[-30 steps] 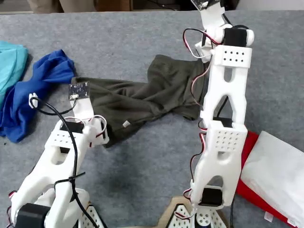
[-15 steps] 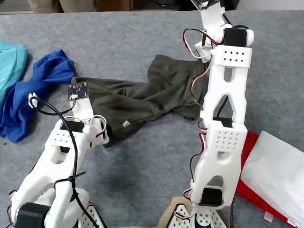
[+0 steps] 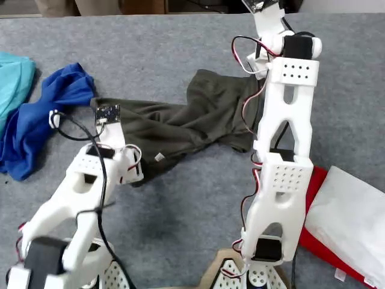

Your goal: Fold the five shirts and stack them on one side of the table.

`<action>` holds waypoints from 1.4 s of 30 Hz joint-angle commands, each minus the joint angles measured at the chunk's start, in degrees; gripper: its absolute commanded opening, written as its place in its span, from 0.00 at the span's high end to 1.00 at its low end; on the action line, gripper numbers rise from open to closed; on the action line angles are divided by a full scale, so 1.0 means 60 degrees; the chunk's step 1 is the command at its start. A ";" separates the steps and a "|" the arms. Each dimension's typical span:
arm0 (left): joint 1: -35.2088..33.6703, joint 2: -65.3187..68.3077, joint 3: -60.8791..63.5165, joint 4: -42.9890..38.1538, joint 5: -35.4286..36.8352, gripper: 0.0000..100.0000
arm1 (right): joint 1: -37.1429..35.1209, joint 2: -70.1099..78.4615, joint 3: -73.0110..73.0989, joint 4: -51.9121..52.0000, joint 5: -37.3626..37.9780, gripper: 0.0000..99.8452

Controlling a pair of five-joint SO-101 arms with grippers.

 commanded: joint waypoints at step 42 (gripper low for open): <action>-0.0469 0.0828 -0.7341 0.4542 -0.0908 0.98 | 0.0081 -0.1004 -0.2073 0.1245 -0.0029 1.00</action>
